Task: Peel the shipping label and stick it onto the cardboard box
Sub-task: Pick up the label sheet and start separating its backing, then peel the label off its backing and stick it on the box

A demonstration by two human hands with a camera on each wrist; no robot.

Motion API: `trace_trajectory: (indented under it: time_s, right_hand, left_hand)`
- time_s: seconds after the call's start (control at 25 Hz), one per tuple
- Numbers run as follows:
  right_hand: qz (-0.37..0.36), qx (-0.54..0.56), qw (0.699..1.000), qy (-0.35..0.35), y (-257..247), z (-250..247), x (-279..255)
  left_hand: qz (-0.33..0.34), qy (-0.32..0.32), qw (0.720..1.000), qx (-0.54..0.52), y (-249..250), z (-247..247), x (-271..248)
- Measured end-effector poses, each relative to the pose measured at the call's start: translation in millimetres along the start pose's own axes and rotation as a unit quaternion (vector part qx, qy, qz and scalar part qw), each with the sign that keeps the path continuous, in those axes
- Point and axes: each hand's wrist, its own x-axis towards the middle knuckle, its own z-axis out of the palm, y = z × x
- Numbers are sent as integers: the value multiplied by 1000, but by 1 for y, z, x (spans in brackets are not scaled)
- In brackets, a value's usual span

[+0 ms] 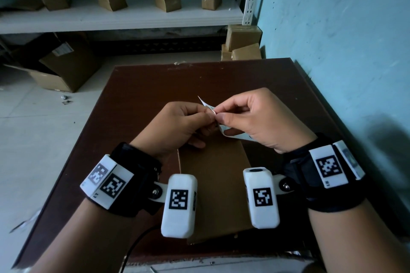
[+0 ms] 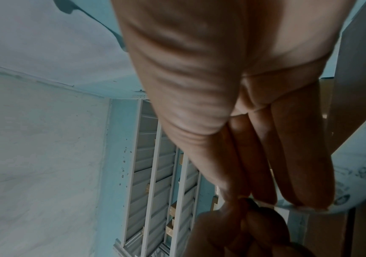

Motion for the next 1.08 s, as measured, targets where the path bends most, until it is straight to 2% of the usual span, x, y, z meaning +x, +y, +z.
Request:
trace_trajectory:
  time_s: [0.16,0.28,0.36,0.52,0.6,0.72,0.8,0.92,1.08]
  right_hand:
    - [-2,-13,1000,2,0,0,0]
    - [-16,-23,1000,0,-6,-1,-3]
    - [-19,-24,1000,-7,-9,-1,-5]
    - [-20,-67,997,-26,-9,-4,-6]
    - [-1,-68,998,-1,-7,-9,-5]
    - [59,-76,993,75,5,-21,-2]
    - [100,-20,991,89,11,-26,-2]
    - [97,69,991,64,14,-26,-3]
    - [89,110,989,48,14,-25,-3]
  left_hand:
    - [-12,-10,1000,0,1,-1,0]
    - [-22,-22,999,-40,3,-2,-3]
    - [-27,-12,997,-65,4,-1,-4]
    - [-19,11,999,-31,1,-2,-1]
    - [-11,23,999,-45,3,-6,-1]
    - [7,51,994,-97,6,-18,-5]
    - [17,96,990,-102,5,-27,-5]
    - [16,151,985,-82,-2,-36,-1]
    - [-1,159,986,-46,-5,-37,1]
